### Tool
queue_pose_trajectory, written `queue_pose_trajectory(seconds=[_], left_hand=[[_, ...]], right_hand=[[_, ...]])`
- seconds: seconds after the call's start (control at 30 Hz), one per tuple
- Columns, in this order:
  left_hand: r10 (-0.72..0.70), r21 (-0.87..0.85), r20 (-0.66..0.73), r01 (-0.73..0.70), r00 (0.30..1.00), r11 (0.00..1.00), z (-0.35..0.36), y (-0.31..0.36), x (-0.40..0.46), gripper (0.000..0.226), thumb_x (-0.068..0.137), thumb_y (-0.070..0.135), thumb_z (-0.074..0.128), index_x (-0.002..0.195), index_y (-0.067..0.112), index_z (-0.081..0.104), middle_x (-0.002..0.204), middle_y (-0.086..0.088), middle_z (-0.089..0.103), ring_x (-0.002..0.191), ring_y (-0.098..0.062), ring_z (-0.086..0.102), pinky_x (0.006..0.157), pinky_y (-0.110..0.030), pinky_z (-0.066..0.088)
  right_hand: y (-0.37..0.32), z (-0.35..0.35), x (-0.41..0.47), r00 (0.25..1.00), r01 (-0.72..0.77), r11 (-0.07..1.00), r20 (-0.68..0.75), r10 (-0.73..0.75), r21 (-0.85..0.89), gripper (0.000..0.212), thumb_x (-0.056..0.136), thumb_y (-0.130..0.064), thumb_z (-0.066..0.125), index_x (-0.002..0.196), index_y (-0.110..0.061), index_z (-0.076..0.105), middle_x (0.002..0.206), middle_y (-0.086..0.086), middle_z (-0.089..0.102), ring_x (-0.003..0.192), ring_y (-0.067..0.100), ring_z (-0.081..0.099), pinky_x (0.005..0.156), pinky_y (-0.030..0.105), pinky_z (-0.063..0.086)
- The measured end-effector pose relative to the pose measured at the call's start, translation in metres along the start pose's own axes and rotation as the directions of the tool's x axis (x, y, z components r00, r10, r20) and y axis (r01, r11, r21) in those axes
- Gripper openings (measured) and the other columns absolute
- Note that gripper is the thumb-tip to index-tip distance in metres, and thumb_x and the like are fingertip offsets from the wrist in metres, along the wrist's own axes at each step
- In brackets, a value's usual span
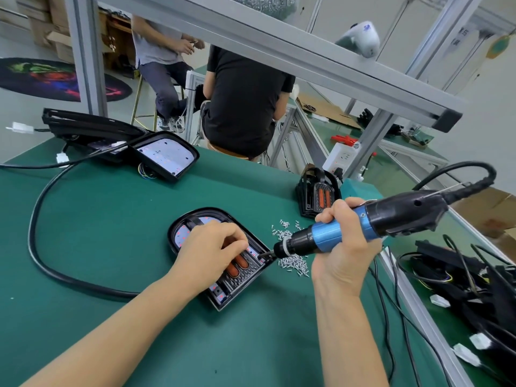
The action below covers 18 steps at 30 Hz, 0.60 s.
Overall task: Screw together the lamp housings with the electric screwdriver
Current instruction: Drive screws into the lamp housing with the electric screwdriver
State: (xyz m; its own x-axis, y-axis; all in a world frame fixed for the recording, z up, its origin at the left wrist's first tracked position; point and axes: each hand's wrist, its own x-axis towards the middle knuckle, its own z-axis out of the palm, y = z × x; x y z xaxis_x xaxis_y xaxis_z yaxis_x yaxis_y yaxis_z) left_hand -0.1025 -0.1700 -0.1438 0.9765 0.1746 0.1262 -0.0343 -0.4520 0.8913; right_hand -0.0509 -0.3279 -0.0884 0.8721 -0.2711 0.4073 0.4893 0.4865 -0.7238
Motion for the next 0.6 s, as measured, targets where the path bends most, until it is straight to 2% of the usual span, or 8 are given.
queue_pose_trajectory(seconds=[0.2, 0.27, 0.3, 0.37, 0.43, 0.5, 0.6], left_hand=[[-0.014, -0.044, -0.008, 0.014, 1.000, 0.999, 0.000, 0.002, 0.003, 0.016, 0.091, 0.012, 0.060, 0.076, 0.014, 0.065, 0.064, -0.002, 0.070, 0.051, -0.023, 0.067, 0.056, -0.047, 0.056], [-0.016, -0.064, -0.009, 0.015, 1.000, 0.998, 0.001, 0.006, 0.007, 0.016, 0.089, 0.009, 0.062, 0.075, 0.013, 0.067, 0.065, -0.003, 0.068, 0.052, -0.024, 0.067, 0.051, -0.045, 0.056], [-0.011, -0.059, -0.011, 0.010, 1.000, 0.998, 0.002, 0.009, 0.010, 0.016, 0.087, 0.008, 0.064, 0.073, 0.014, 0.067, 0.066, -0.002, 0.067, 0.051, -0.020, 0.066, 0.049, -0.039, 0.057], [0.042, 0.028, -0.016, -0.042, 0.999, 0.999, 0.007, 0.017, 0.021, 0.019, 0.083, 0.009, 0.068, 0.068, 0.021, 0.067, 0.067, 0.004, 0.068, 0.052, -0.012, 0.063, 0.051, -0.019, 0.052], [0.106, 0.135, 0.032, -0.109, 0.994, 0.985, 0.015, 0.028, 0.035, 0.019, 0.079, 0.010, 0.071, 0.069, 0.026, 0.069, 0.070, 0.007, 0.069, 0.062, -0.009, 0.061, 0.060, -0.011, 0.044], [0.140, 0.202, 0.114, -0.161, 0.984, 0.966, 0.028, 0.039, 0.050, 0.014, 0.077, 0.009, 0.072, 0.075, 0.022, 0.074, 0.068, 0.008, 0.067, 0.064, -0.007, 0.059, 0.061, -0.011, 0.041], [0.159, 0.371, 0.225, -0.235, 0.961, 0.899, 0.053, 0.050, 0.074, 0.016, 0.080, 0.007, 0.068, 0.084, 0.021, 0.077, 0.079, 0.006, 0.071, 0.078, -0.012, 0.065, 0.074, -0.020, 0.047]], right_hand=[[-0.005, -0.002, -0.001, 0.999, 0.017, 1.000, -0.033, -0.017, 0.011, 0.021, 0.073, 0.000, 0.060, 0.088, -0.014, 0.058, 0.058, -0.003, 0.054, 0.051, 0.013, 0.053, 0.058, 0.024, 0.048], [-0.012, -0.007, 0.001, 0.997, 0.038, 0.998, -0.073, -0.034, 0.049, 0.022, 0.073, 0.000, 0.060, 0.090, -0.014, 0.058, 0.060, -0.002, 0.053, 0.051, 0.012, 0.053, 0.058, 0.024, 0.047], [-0.017, -0.011, 0.003, 0.994, 0.056, 0.996, -0.095, -0.050, 0.063, 0.022, 0.074, 0.000, 0.060, 0.090, -0.014, 0.058, 0.061, -0.002, 0.053, 0.051, 0.012, 0.052, 0.058, 0.024, 0.047], [-0.028, -0.020, 0.007, 0.987, 0.090, 0.993, -0.138, -0.079, 0.076, 0.021, 0.074, -0.001, 0.058, 0.089, -0.015, 0.057, 0.060, -0.004, 0.052, 0.051, 0.011, 0.052, 0.058, 0.023, 0.047], [-0.037, -0.030, 0.010, 0.982, 0.108, 0.991, -0.163, -0.095, 0.076, 0.020, 0.075, -0.003, 0.058, 0.089, -0.016, 0.057, 0.058, -0.007, 0.052, 0.051, 0.010, 0.052, 0.058, 0.023, 0.047], [-0.044, -0.039, 0.012, 0.978, 0.109, 0.991, -0.185, -0.094, 0.072, 0.020, 0.074, -0.004, 0.058, 0.089, -0.017, 0.056, 0.057, -0.008, 0.052, 0.051, 0.009, 0.052, 0.059, 0.023, 0.047], [-0.048, -0.051, 0.012, 0.973, 0.100, 0.992, -0.217, -0.081, 0.077, 0.021, 0.073, -0.003, 0.058, 0.088, -0.017, 0.056, 0.058, -0.006, 0.051, 0.051, 0.009, 0.050, 0.059, 0.022, 0.046]])
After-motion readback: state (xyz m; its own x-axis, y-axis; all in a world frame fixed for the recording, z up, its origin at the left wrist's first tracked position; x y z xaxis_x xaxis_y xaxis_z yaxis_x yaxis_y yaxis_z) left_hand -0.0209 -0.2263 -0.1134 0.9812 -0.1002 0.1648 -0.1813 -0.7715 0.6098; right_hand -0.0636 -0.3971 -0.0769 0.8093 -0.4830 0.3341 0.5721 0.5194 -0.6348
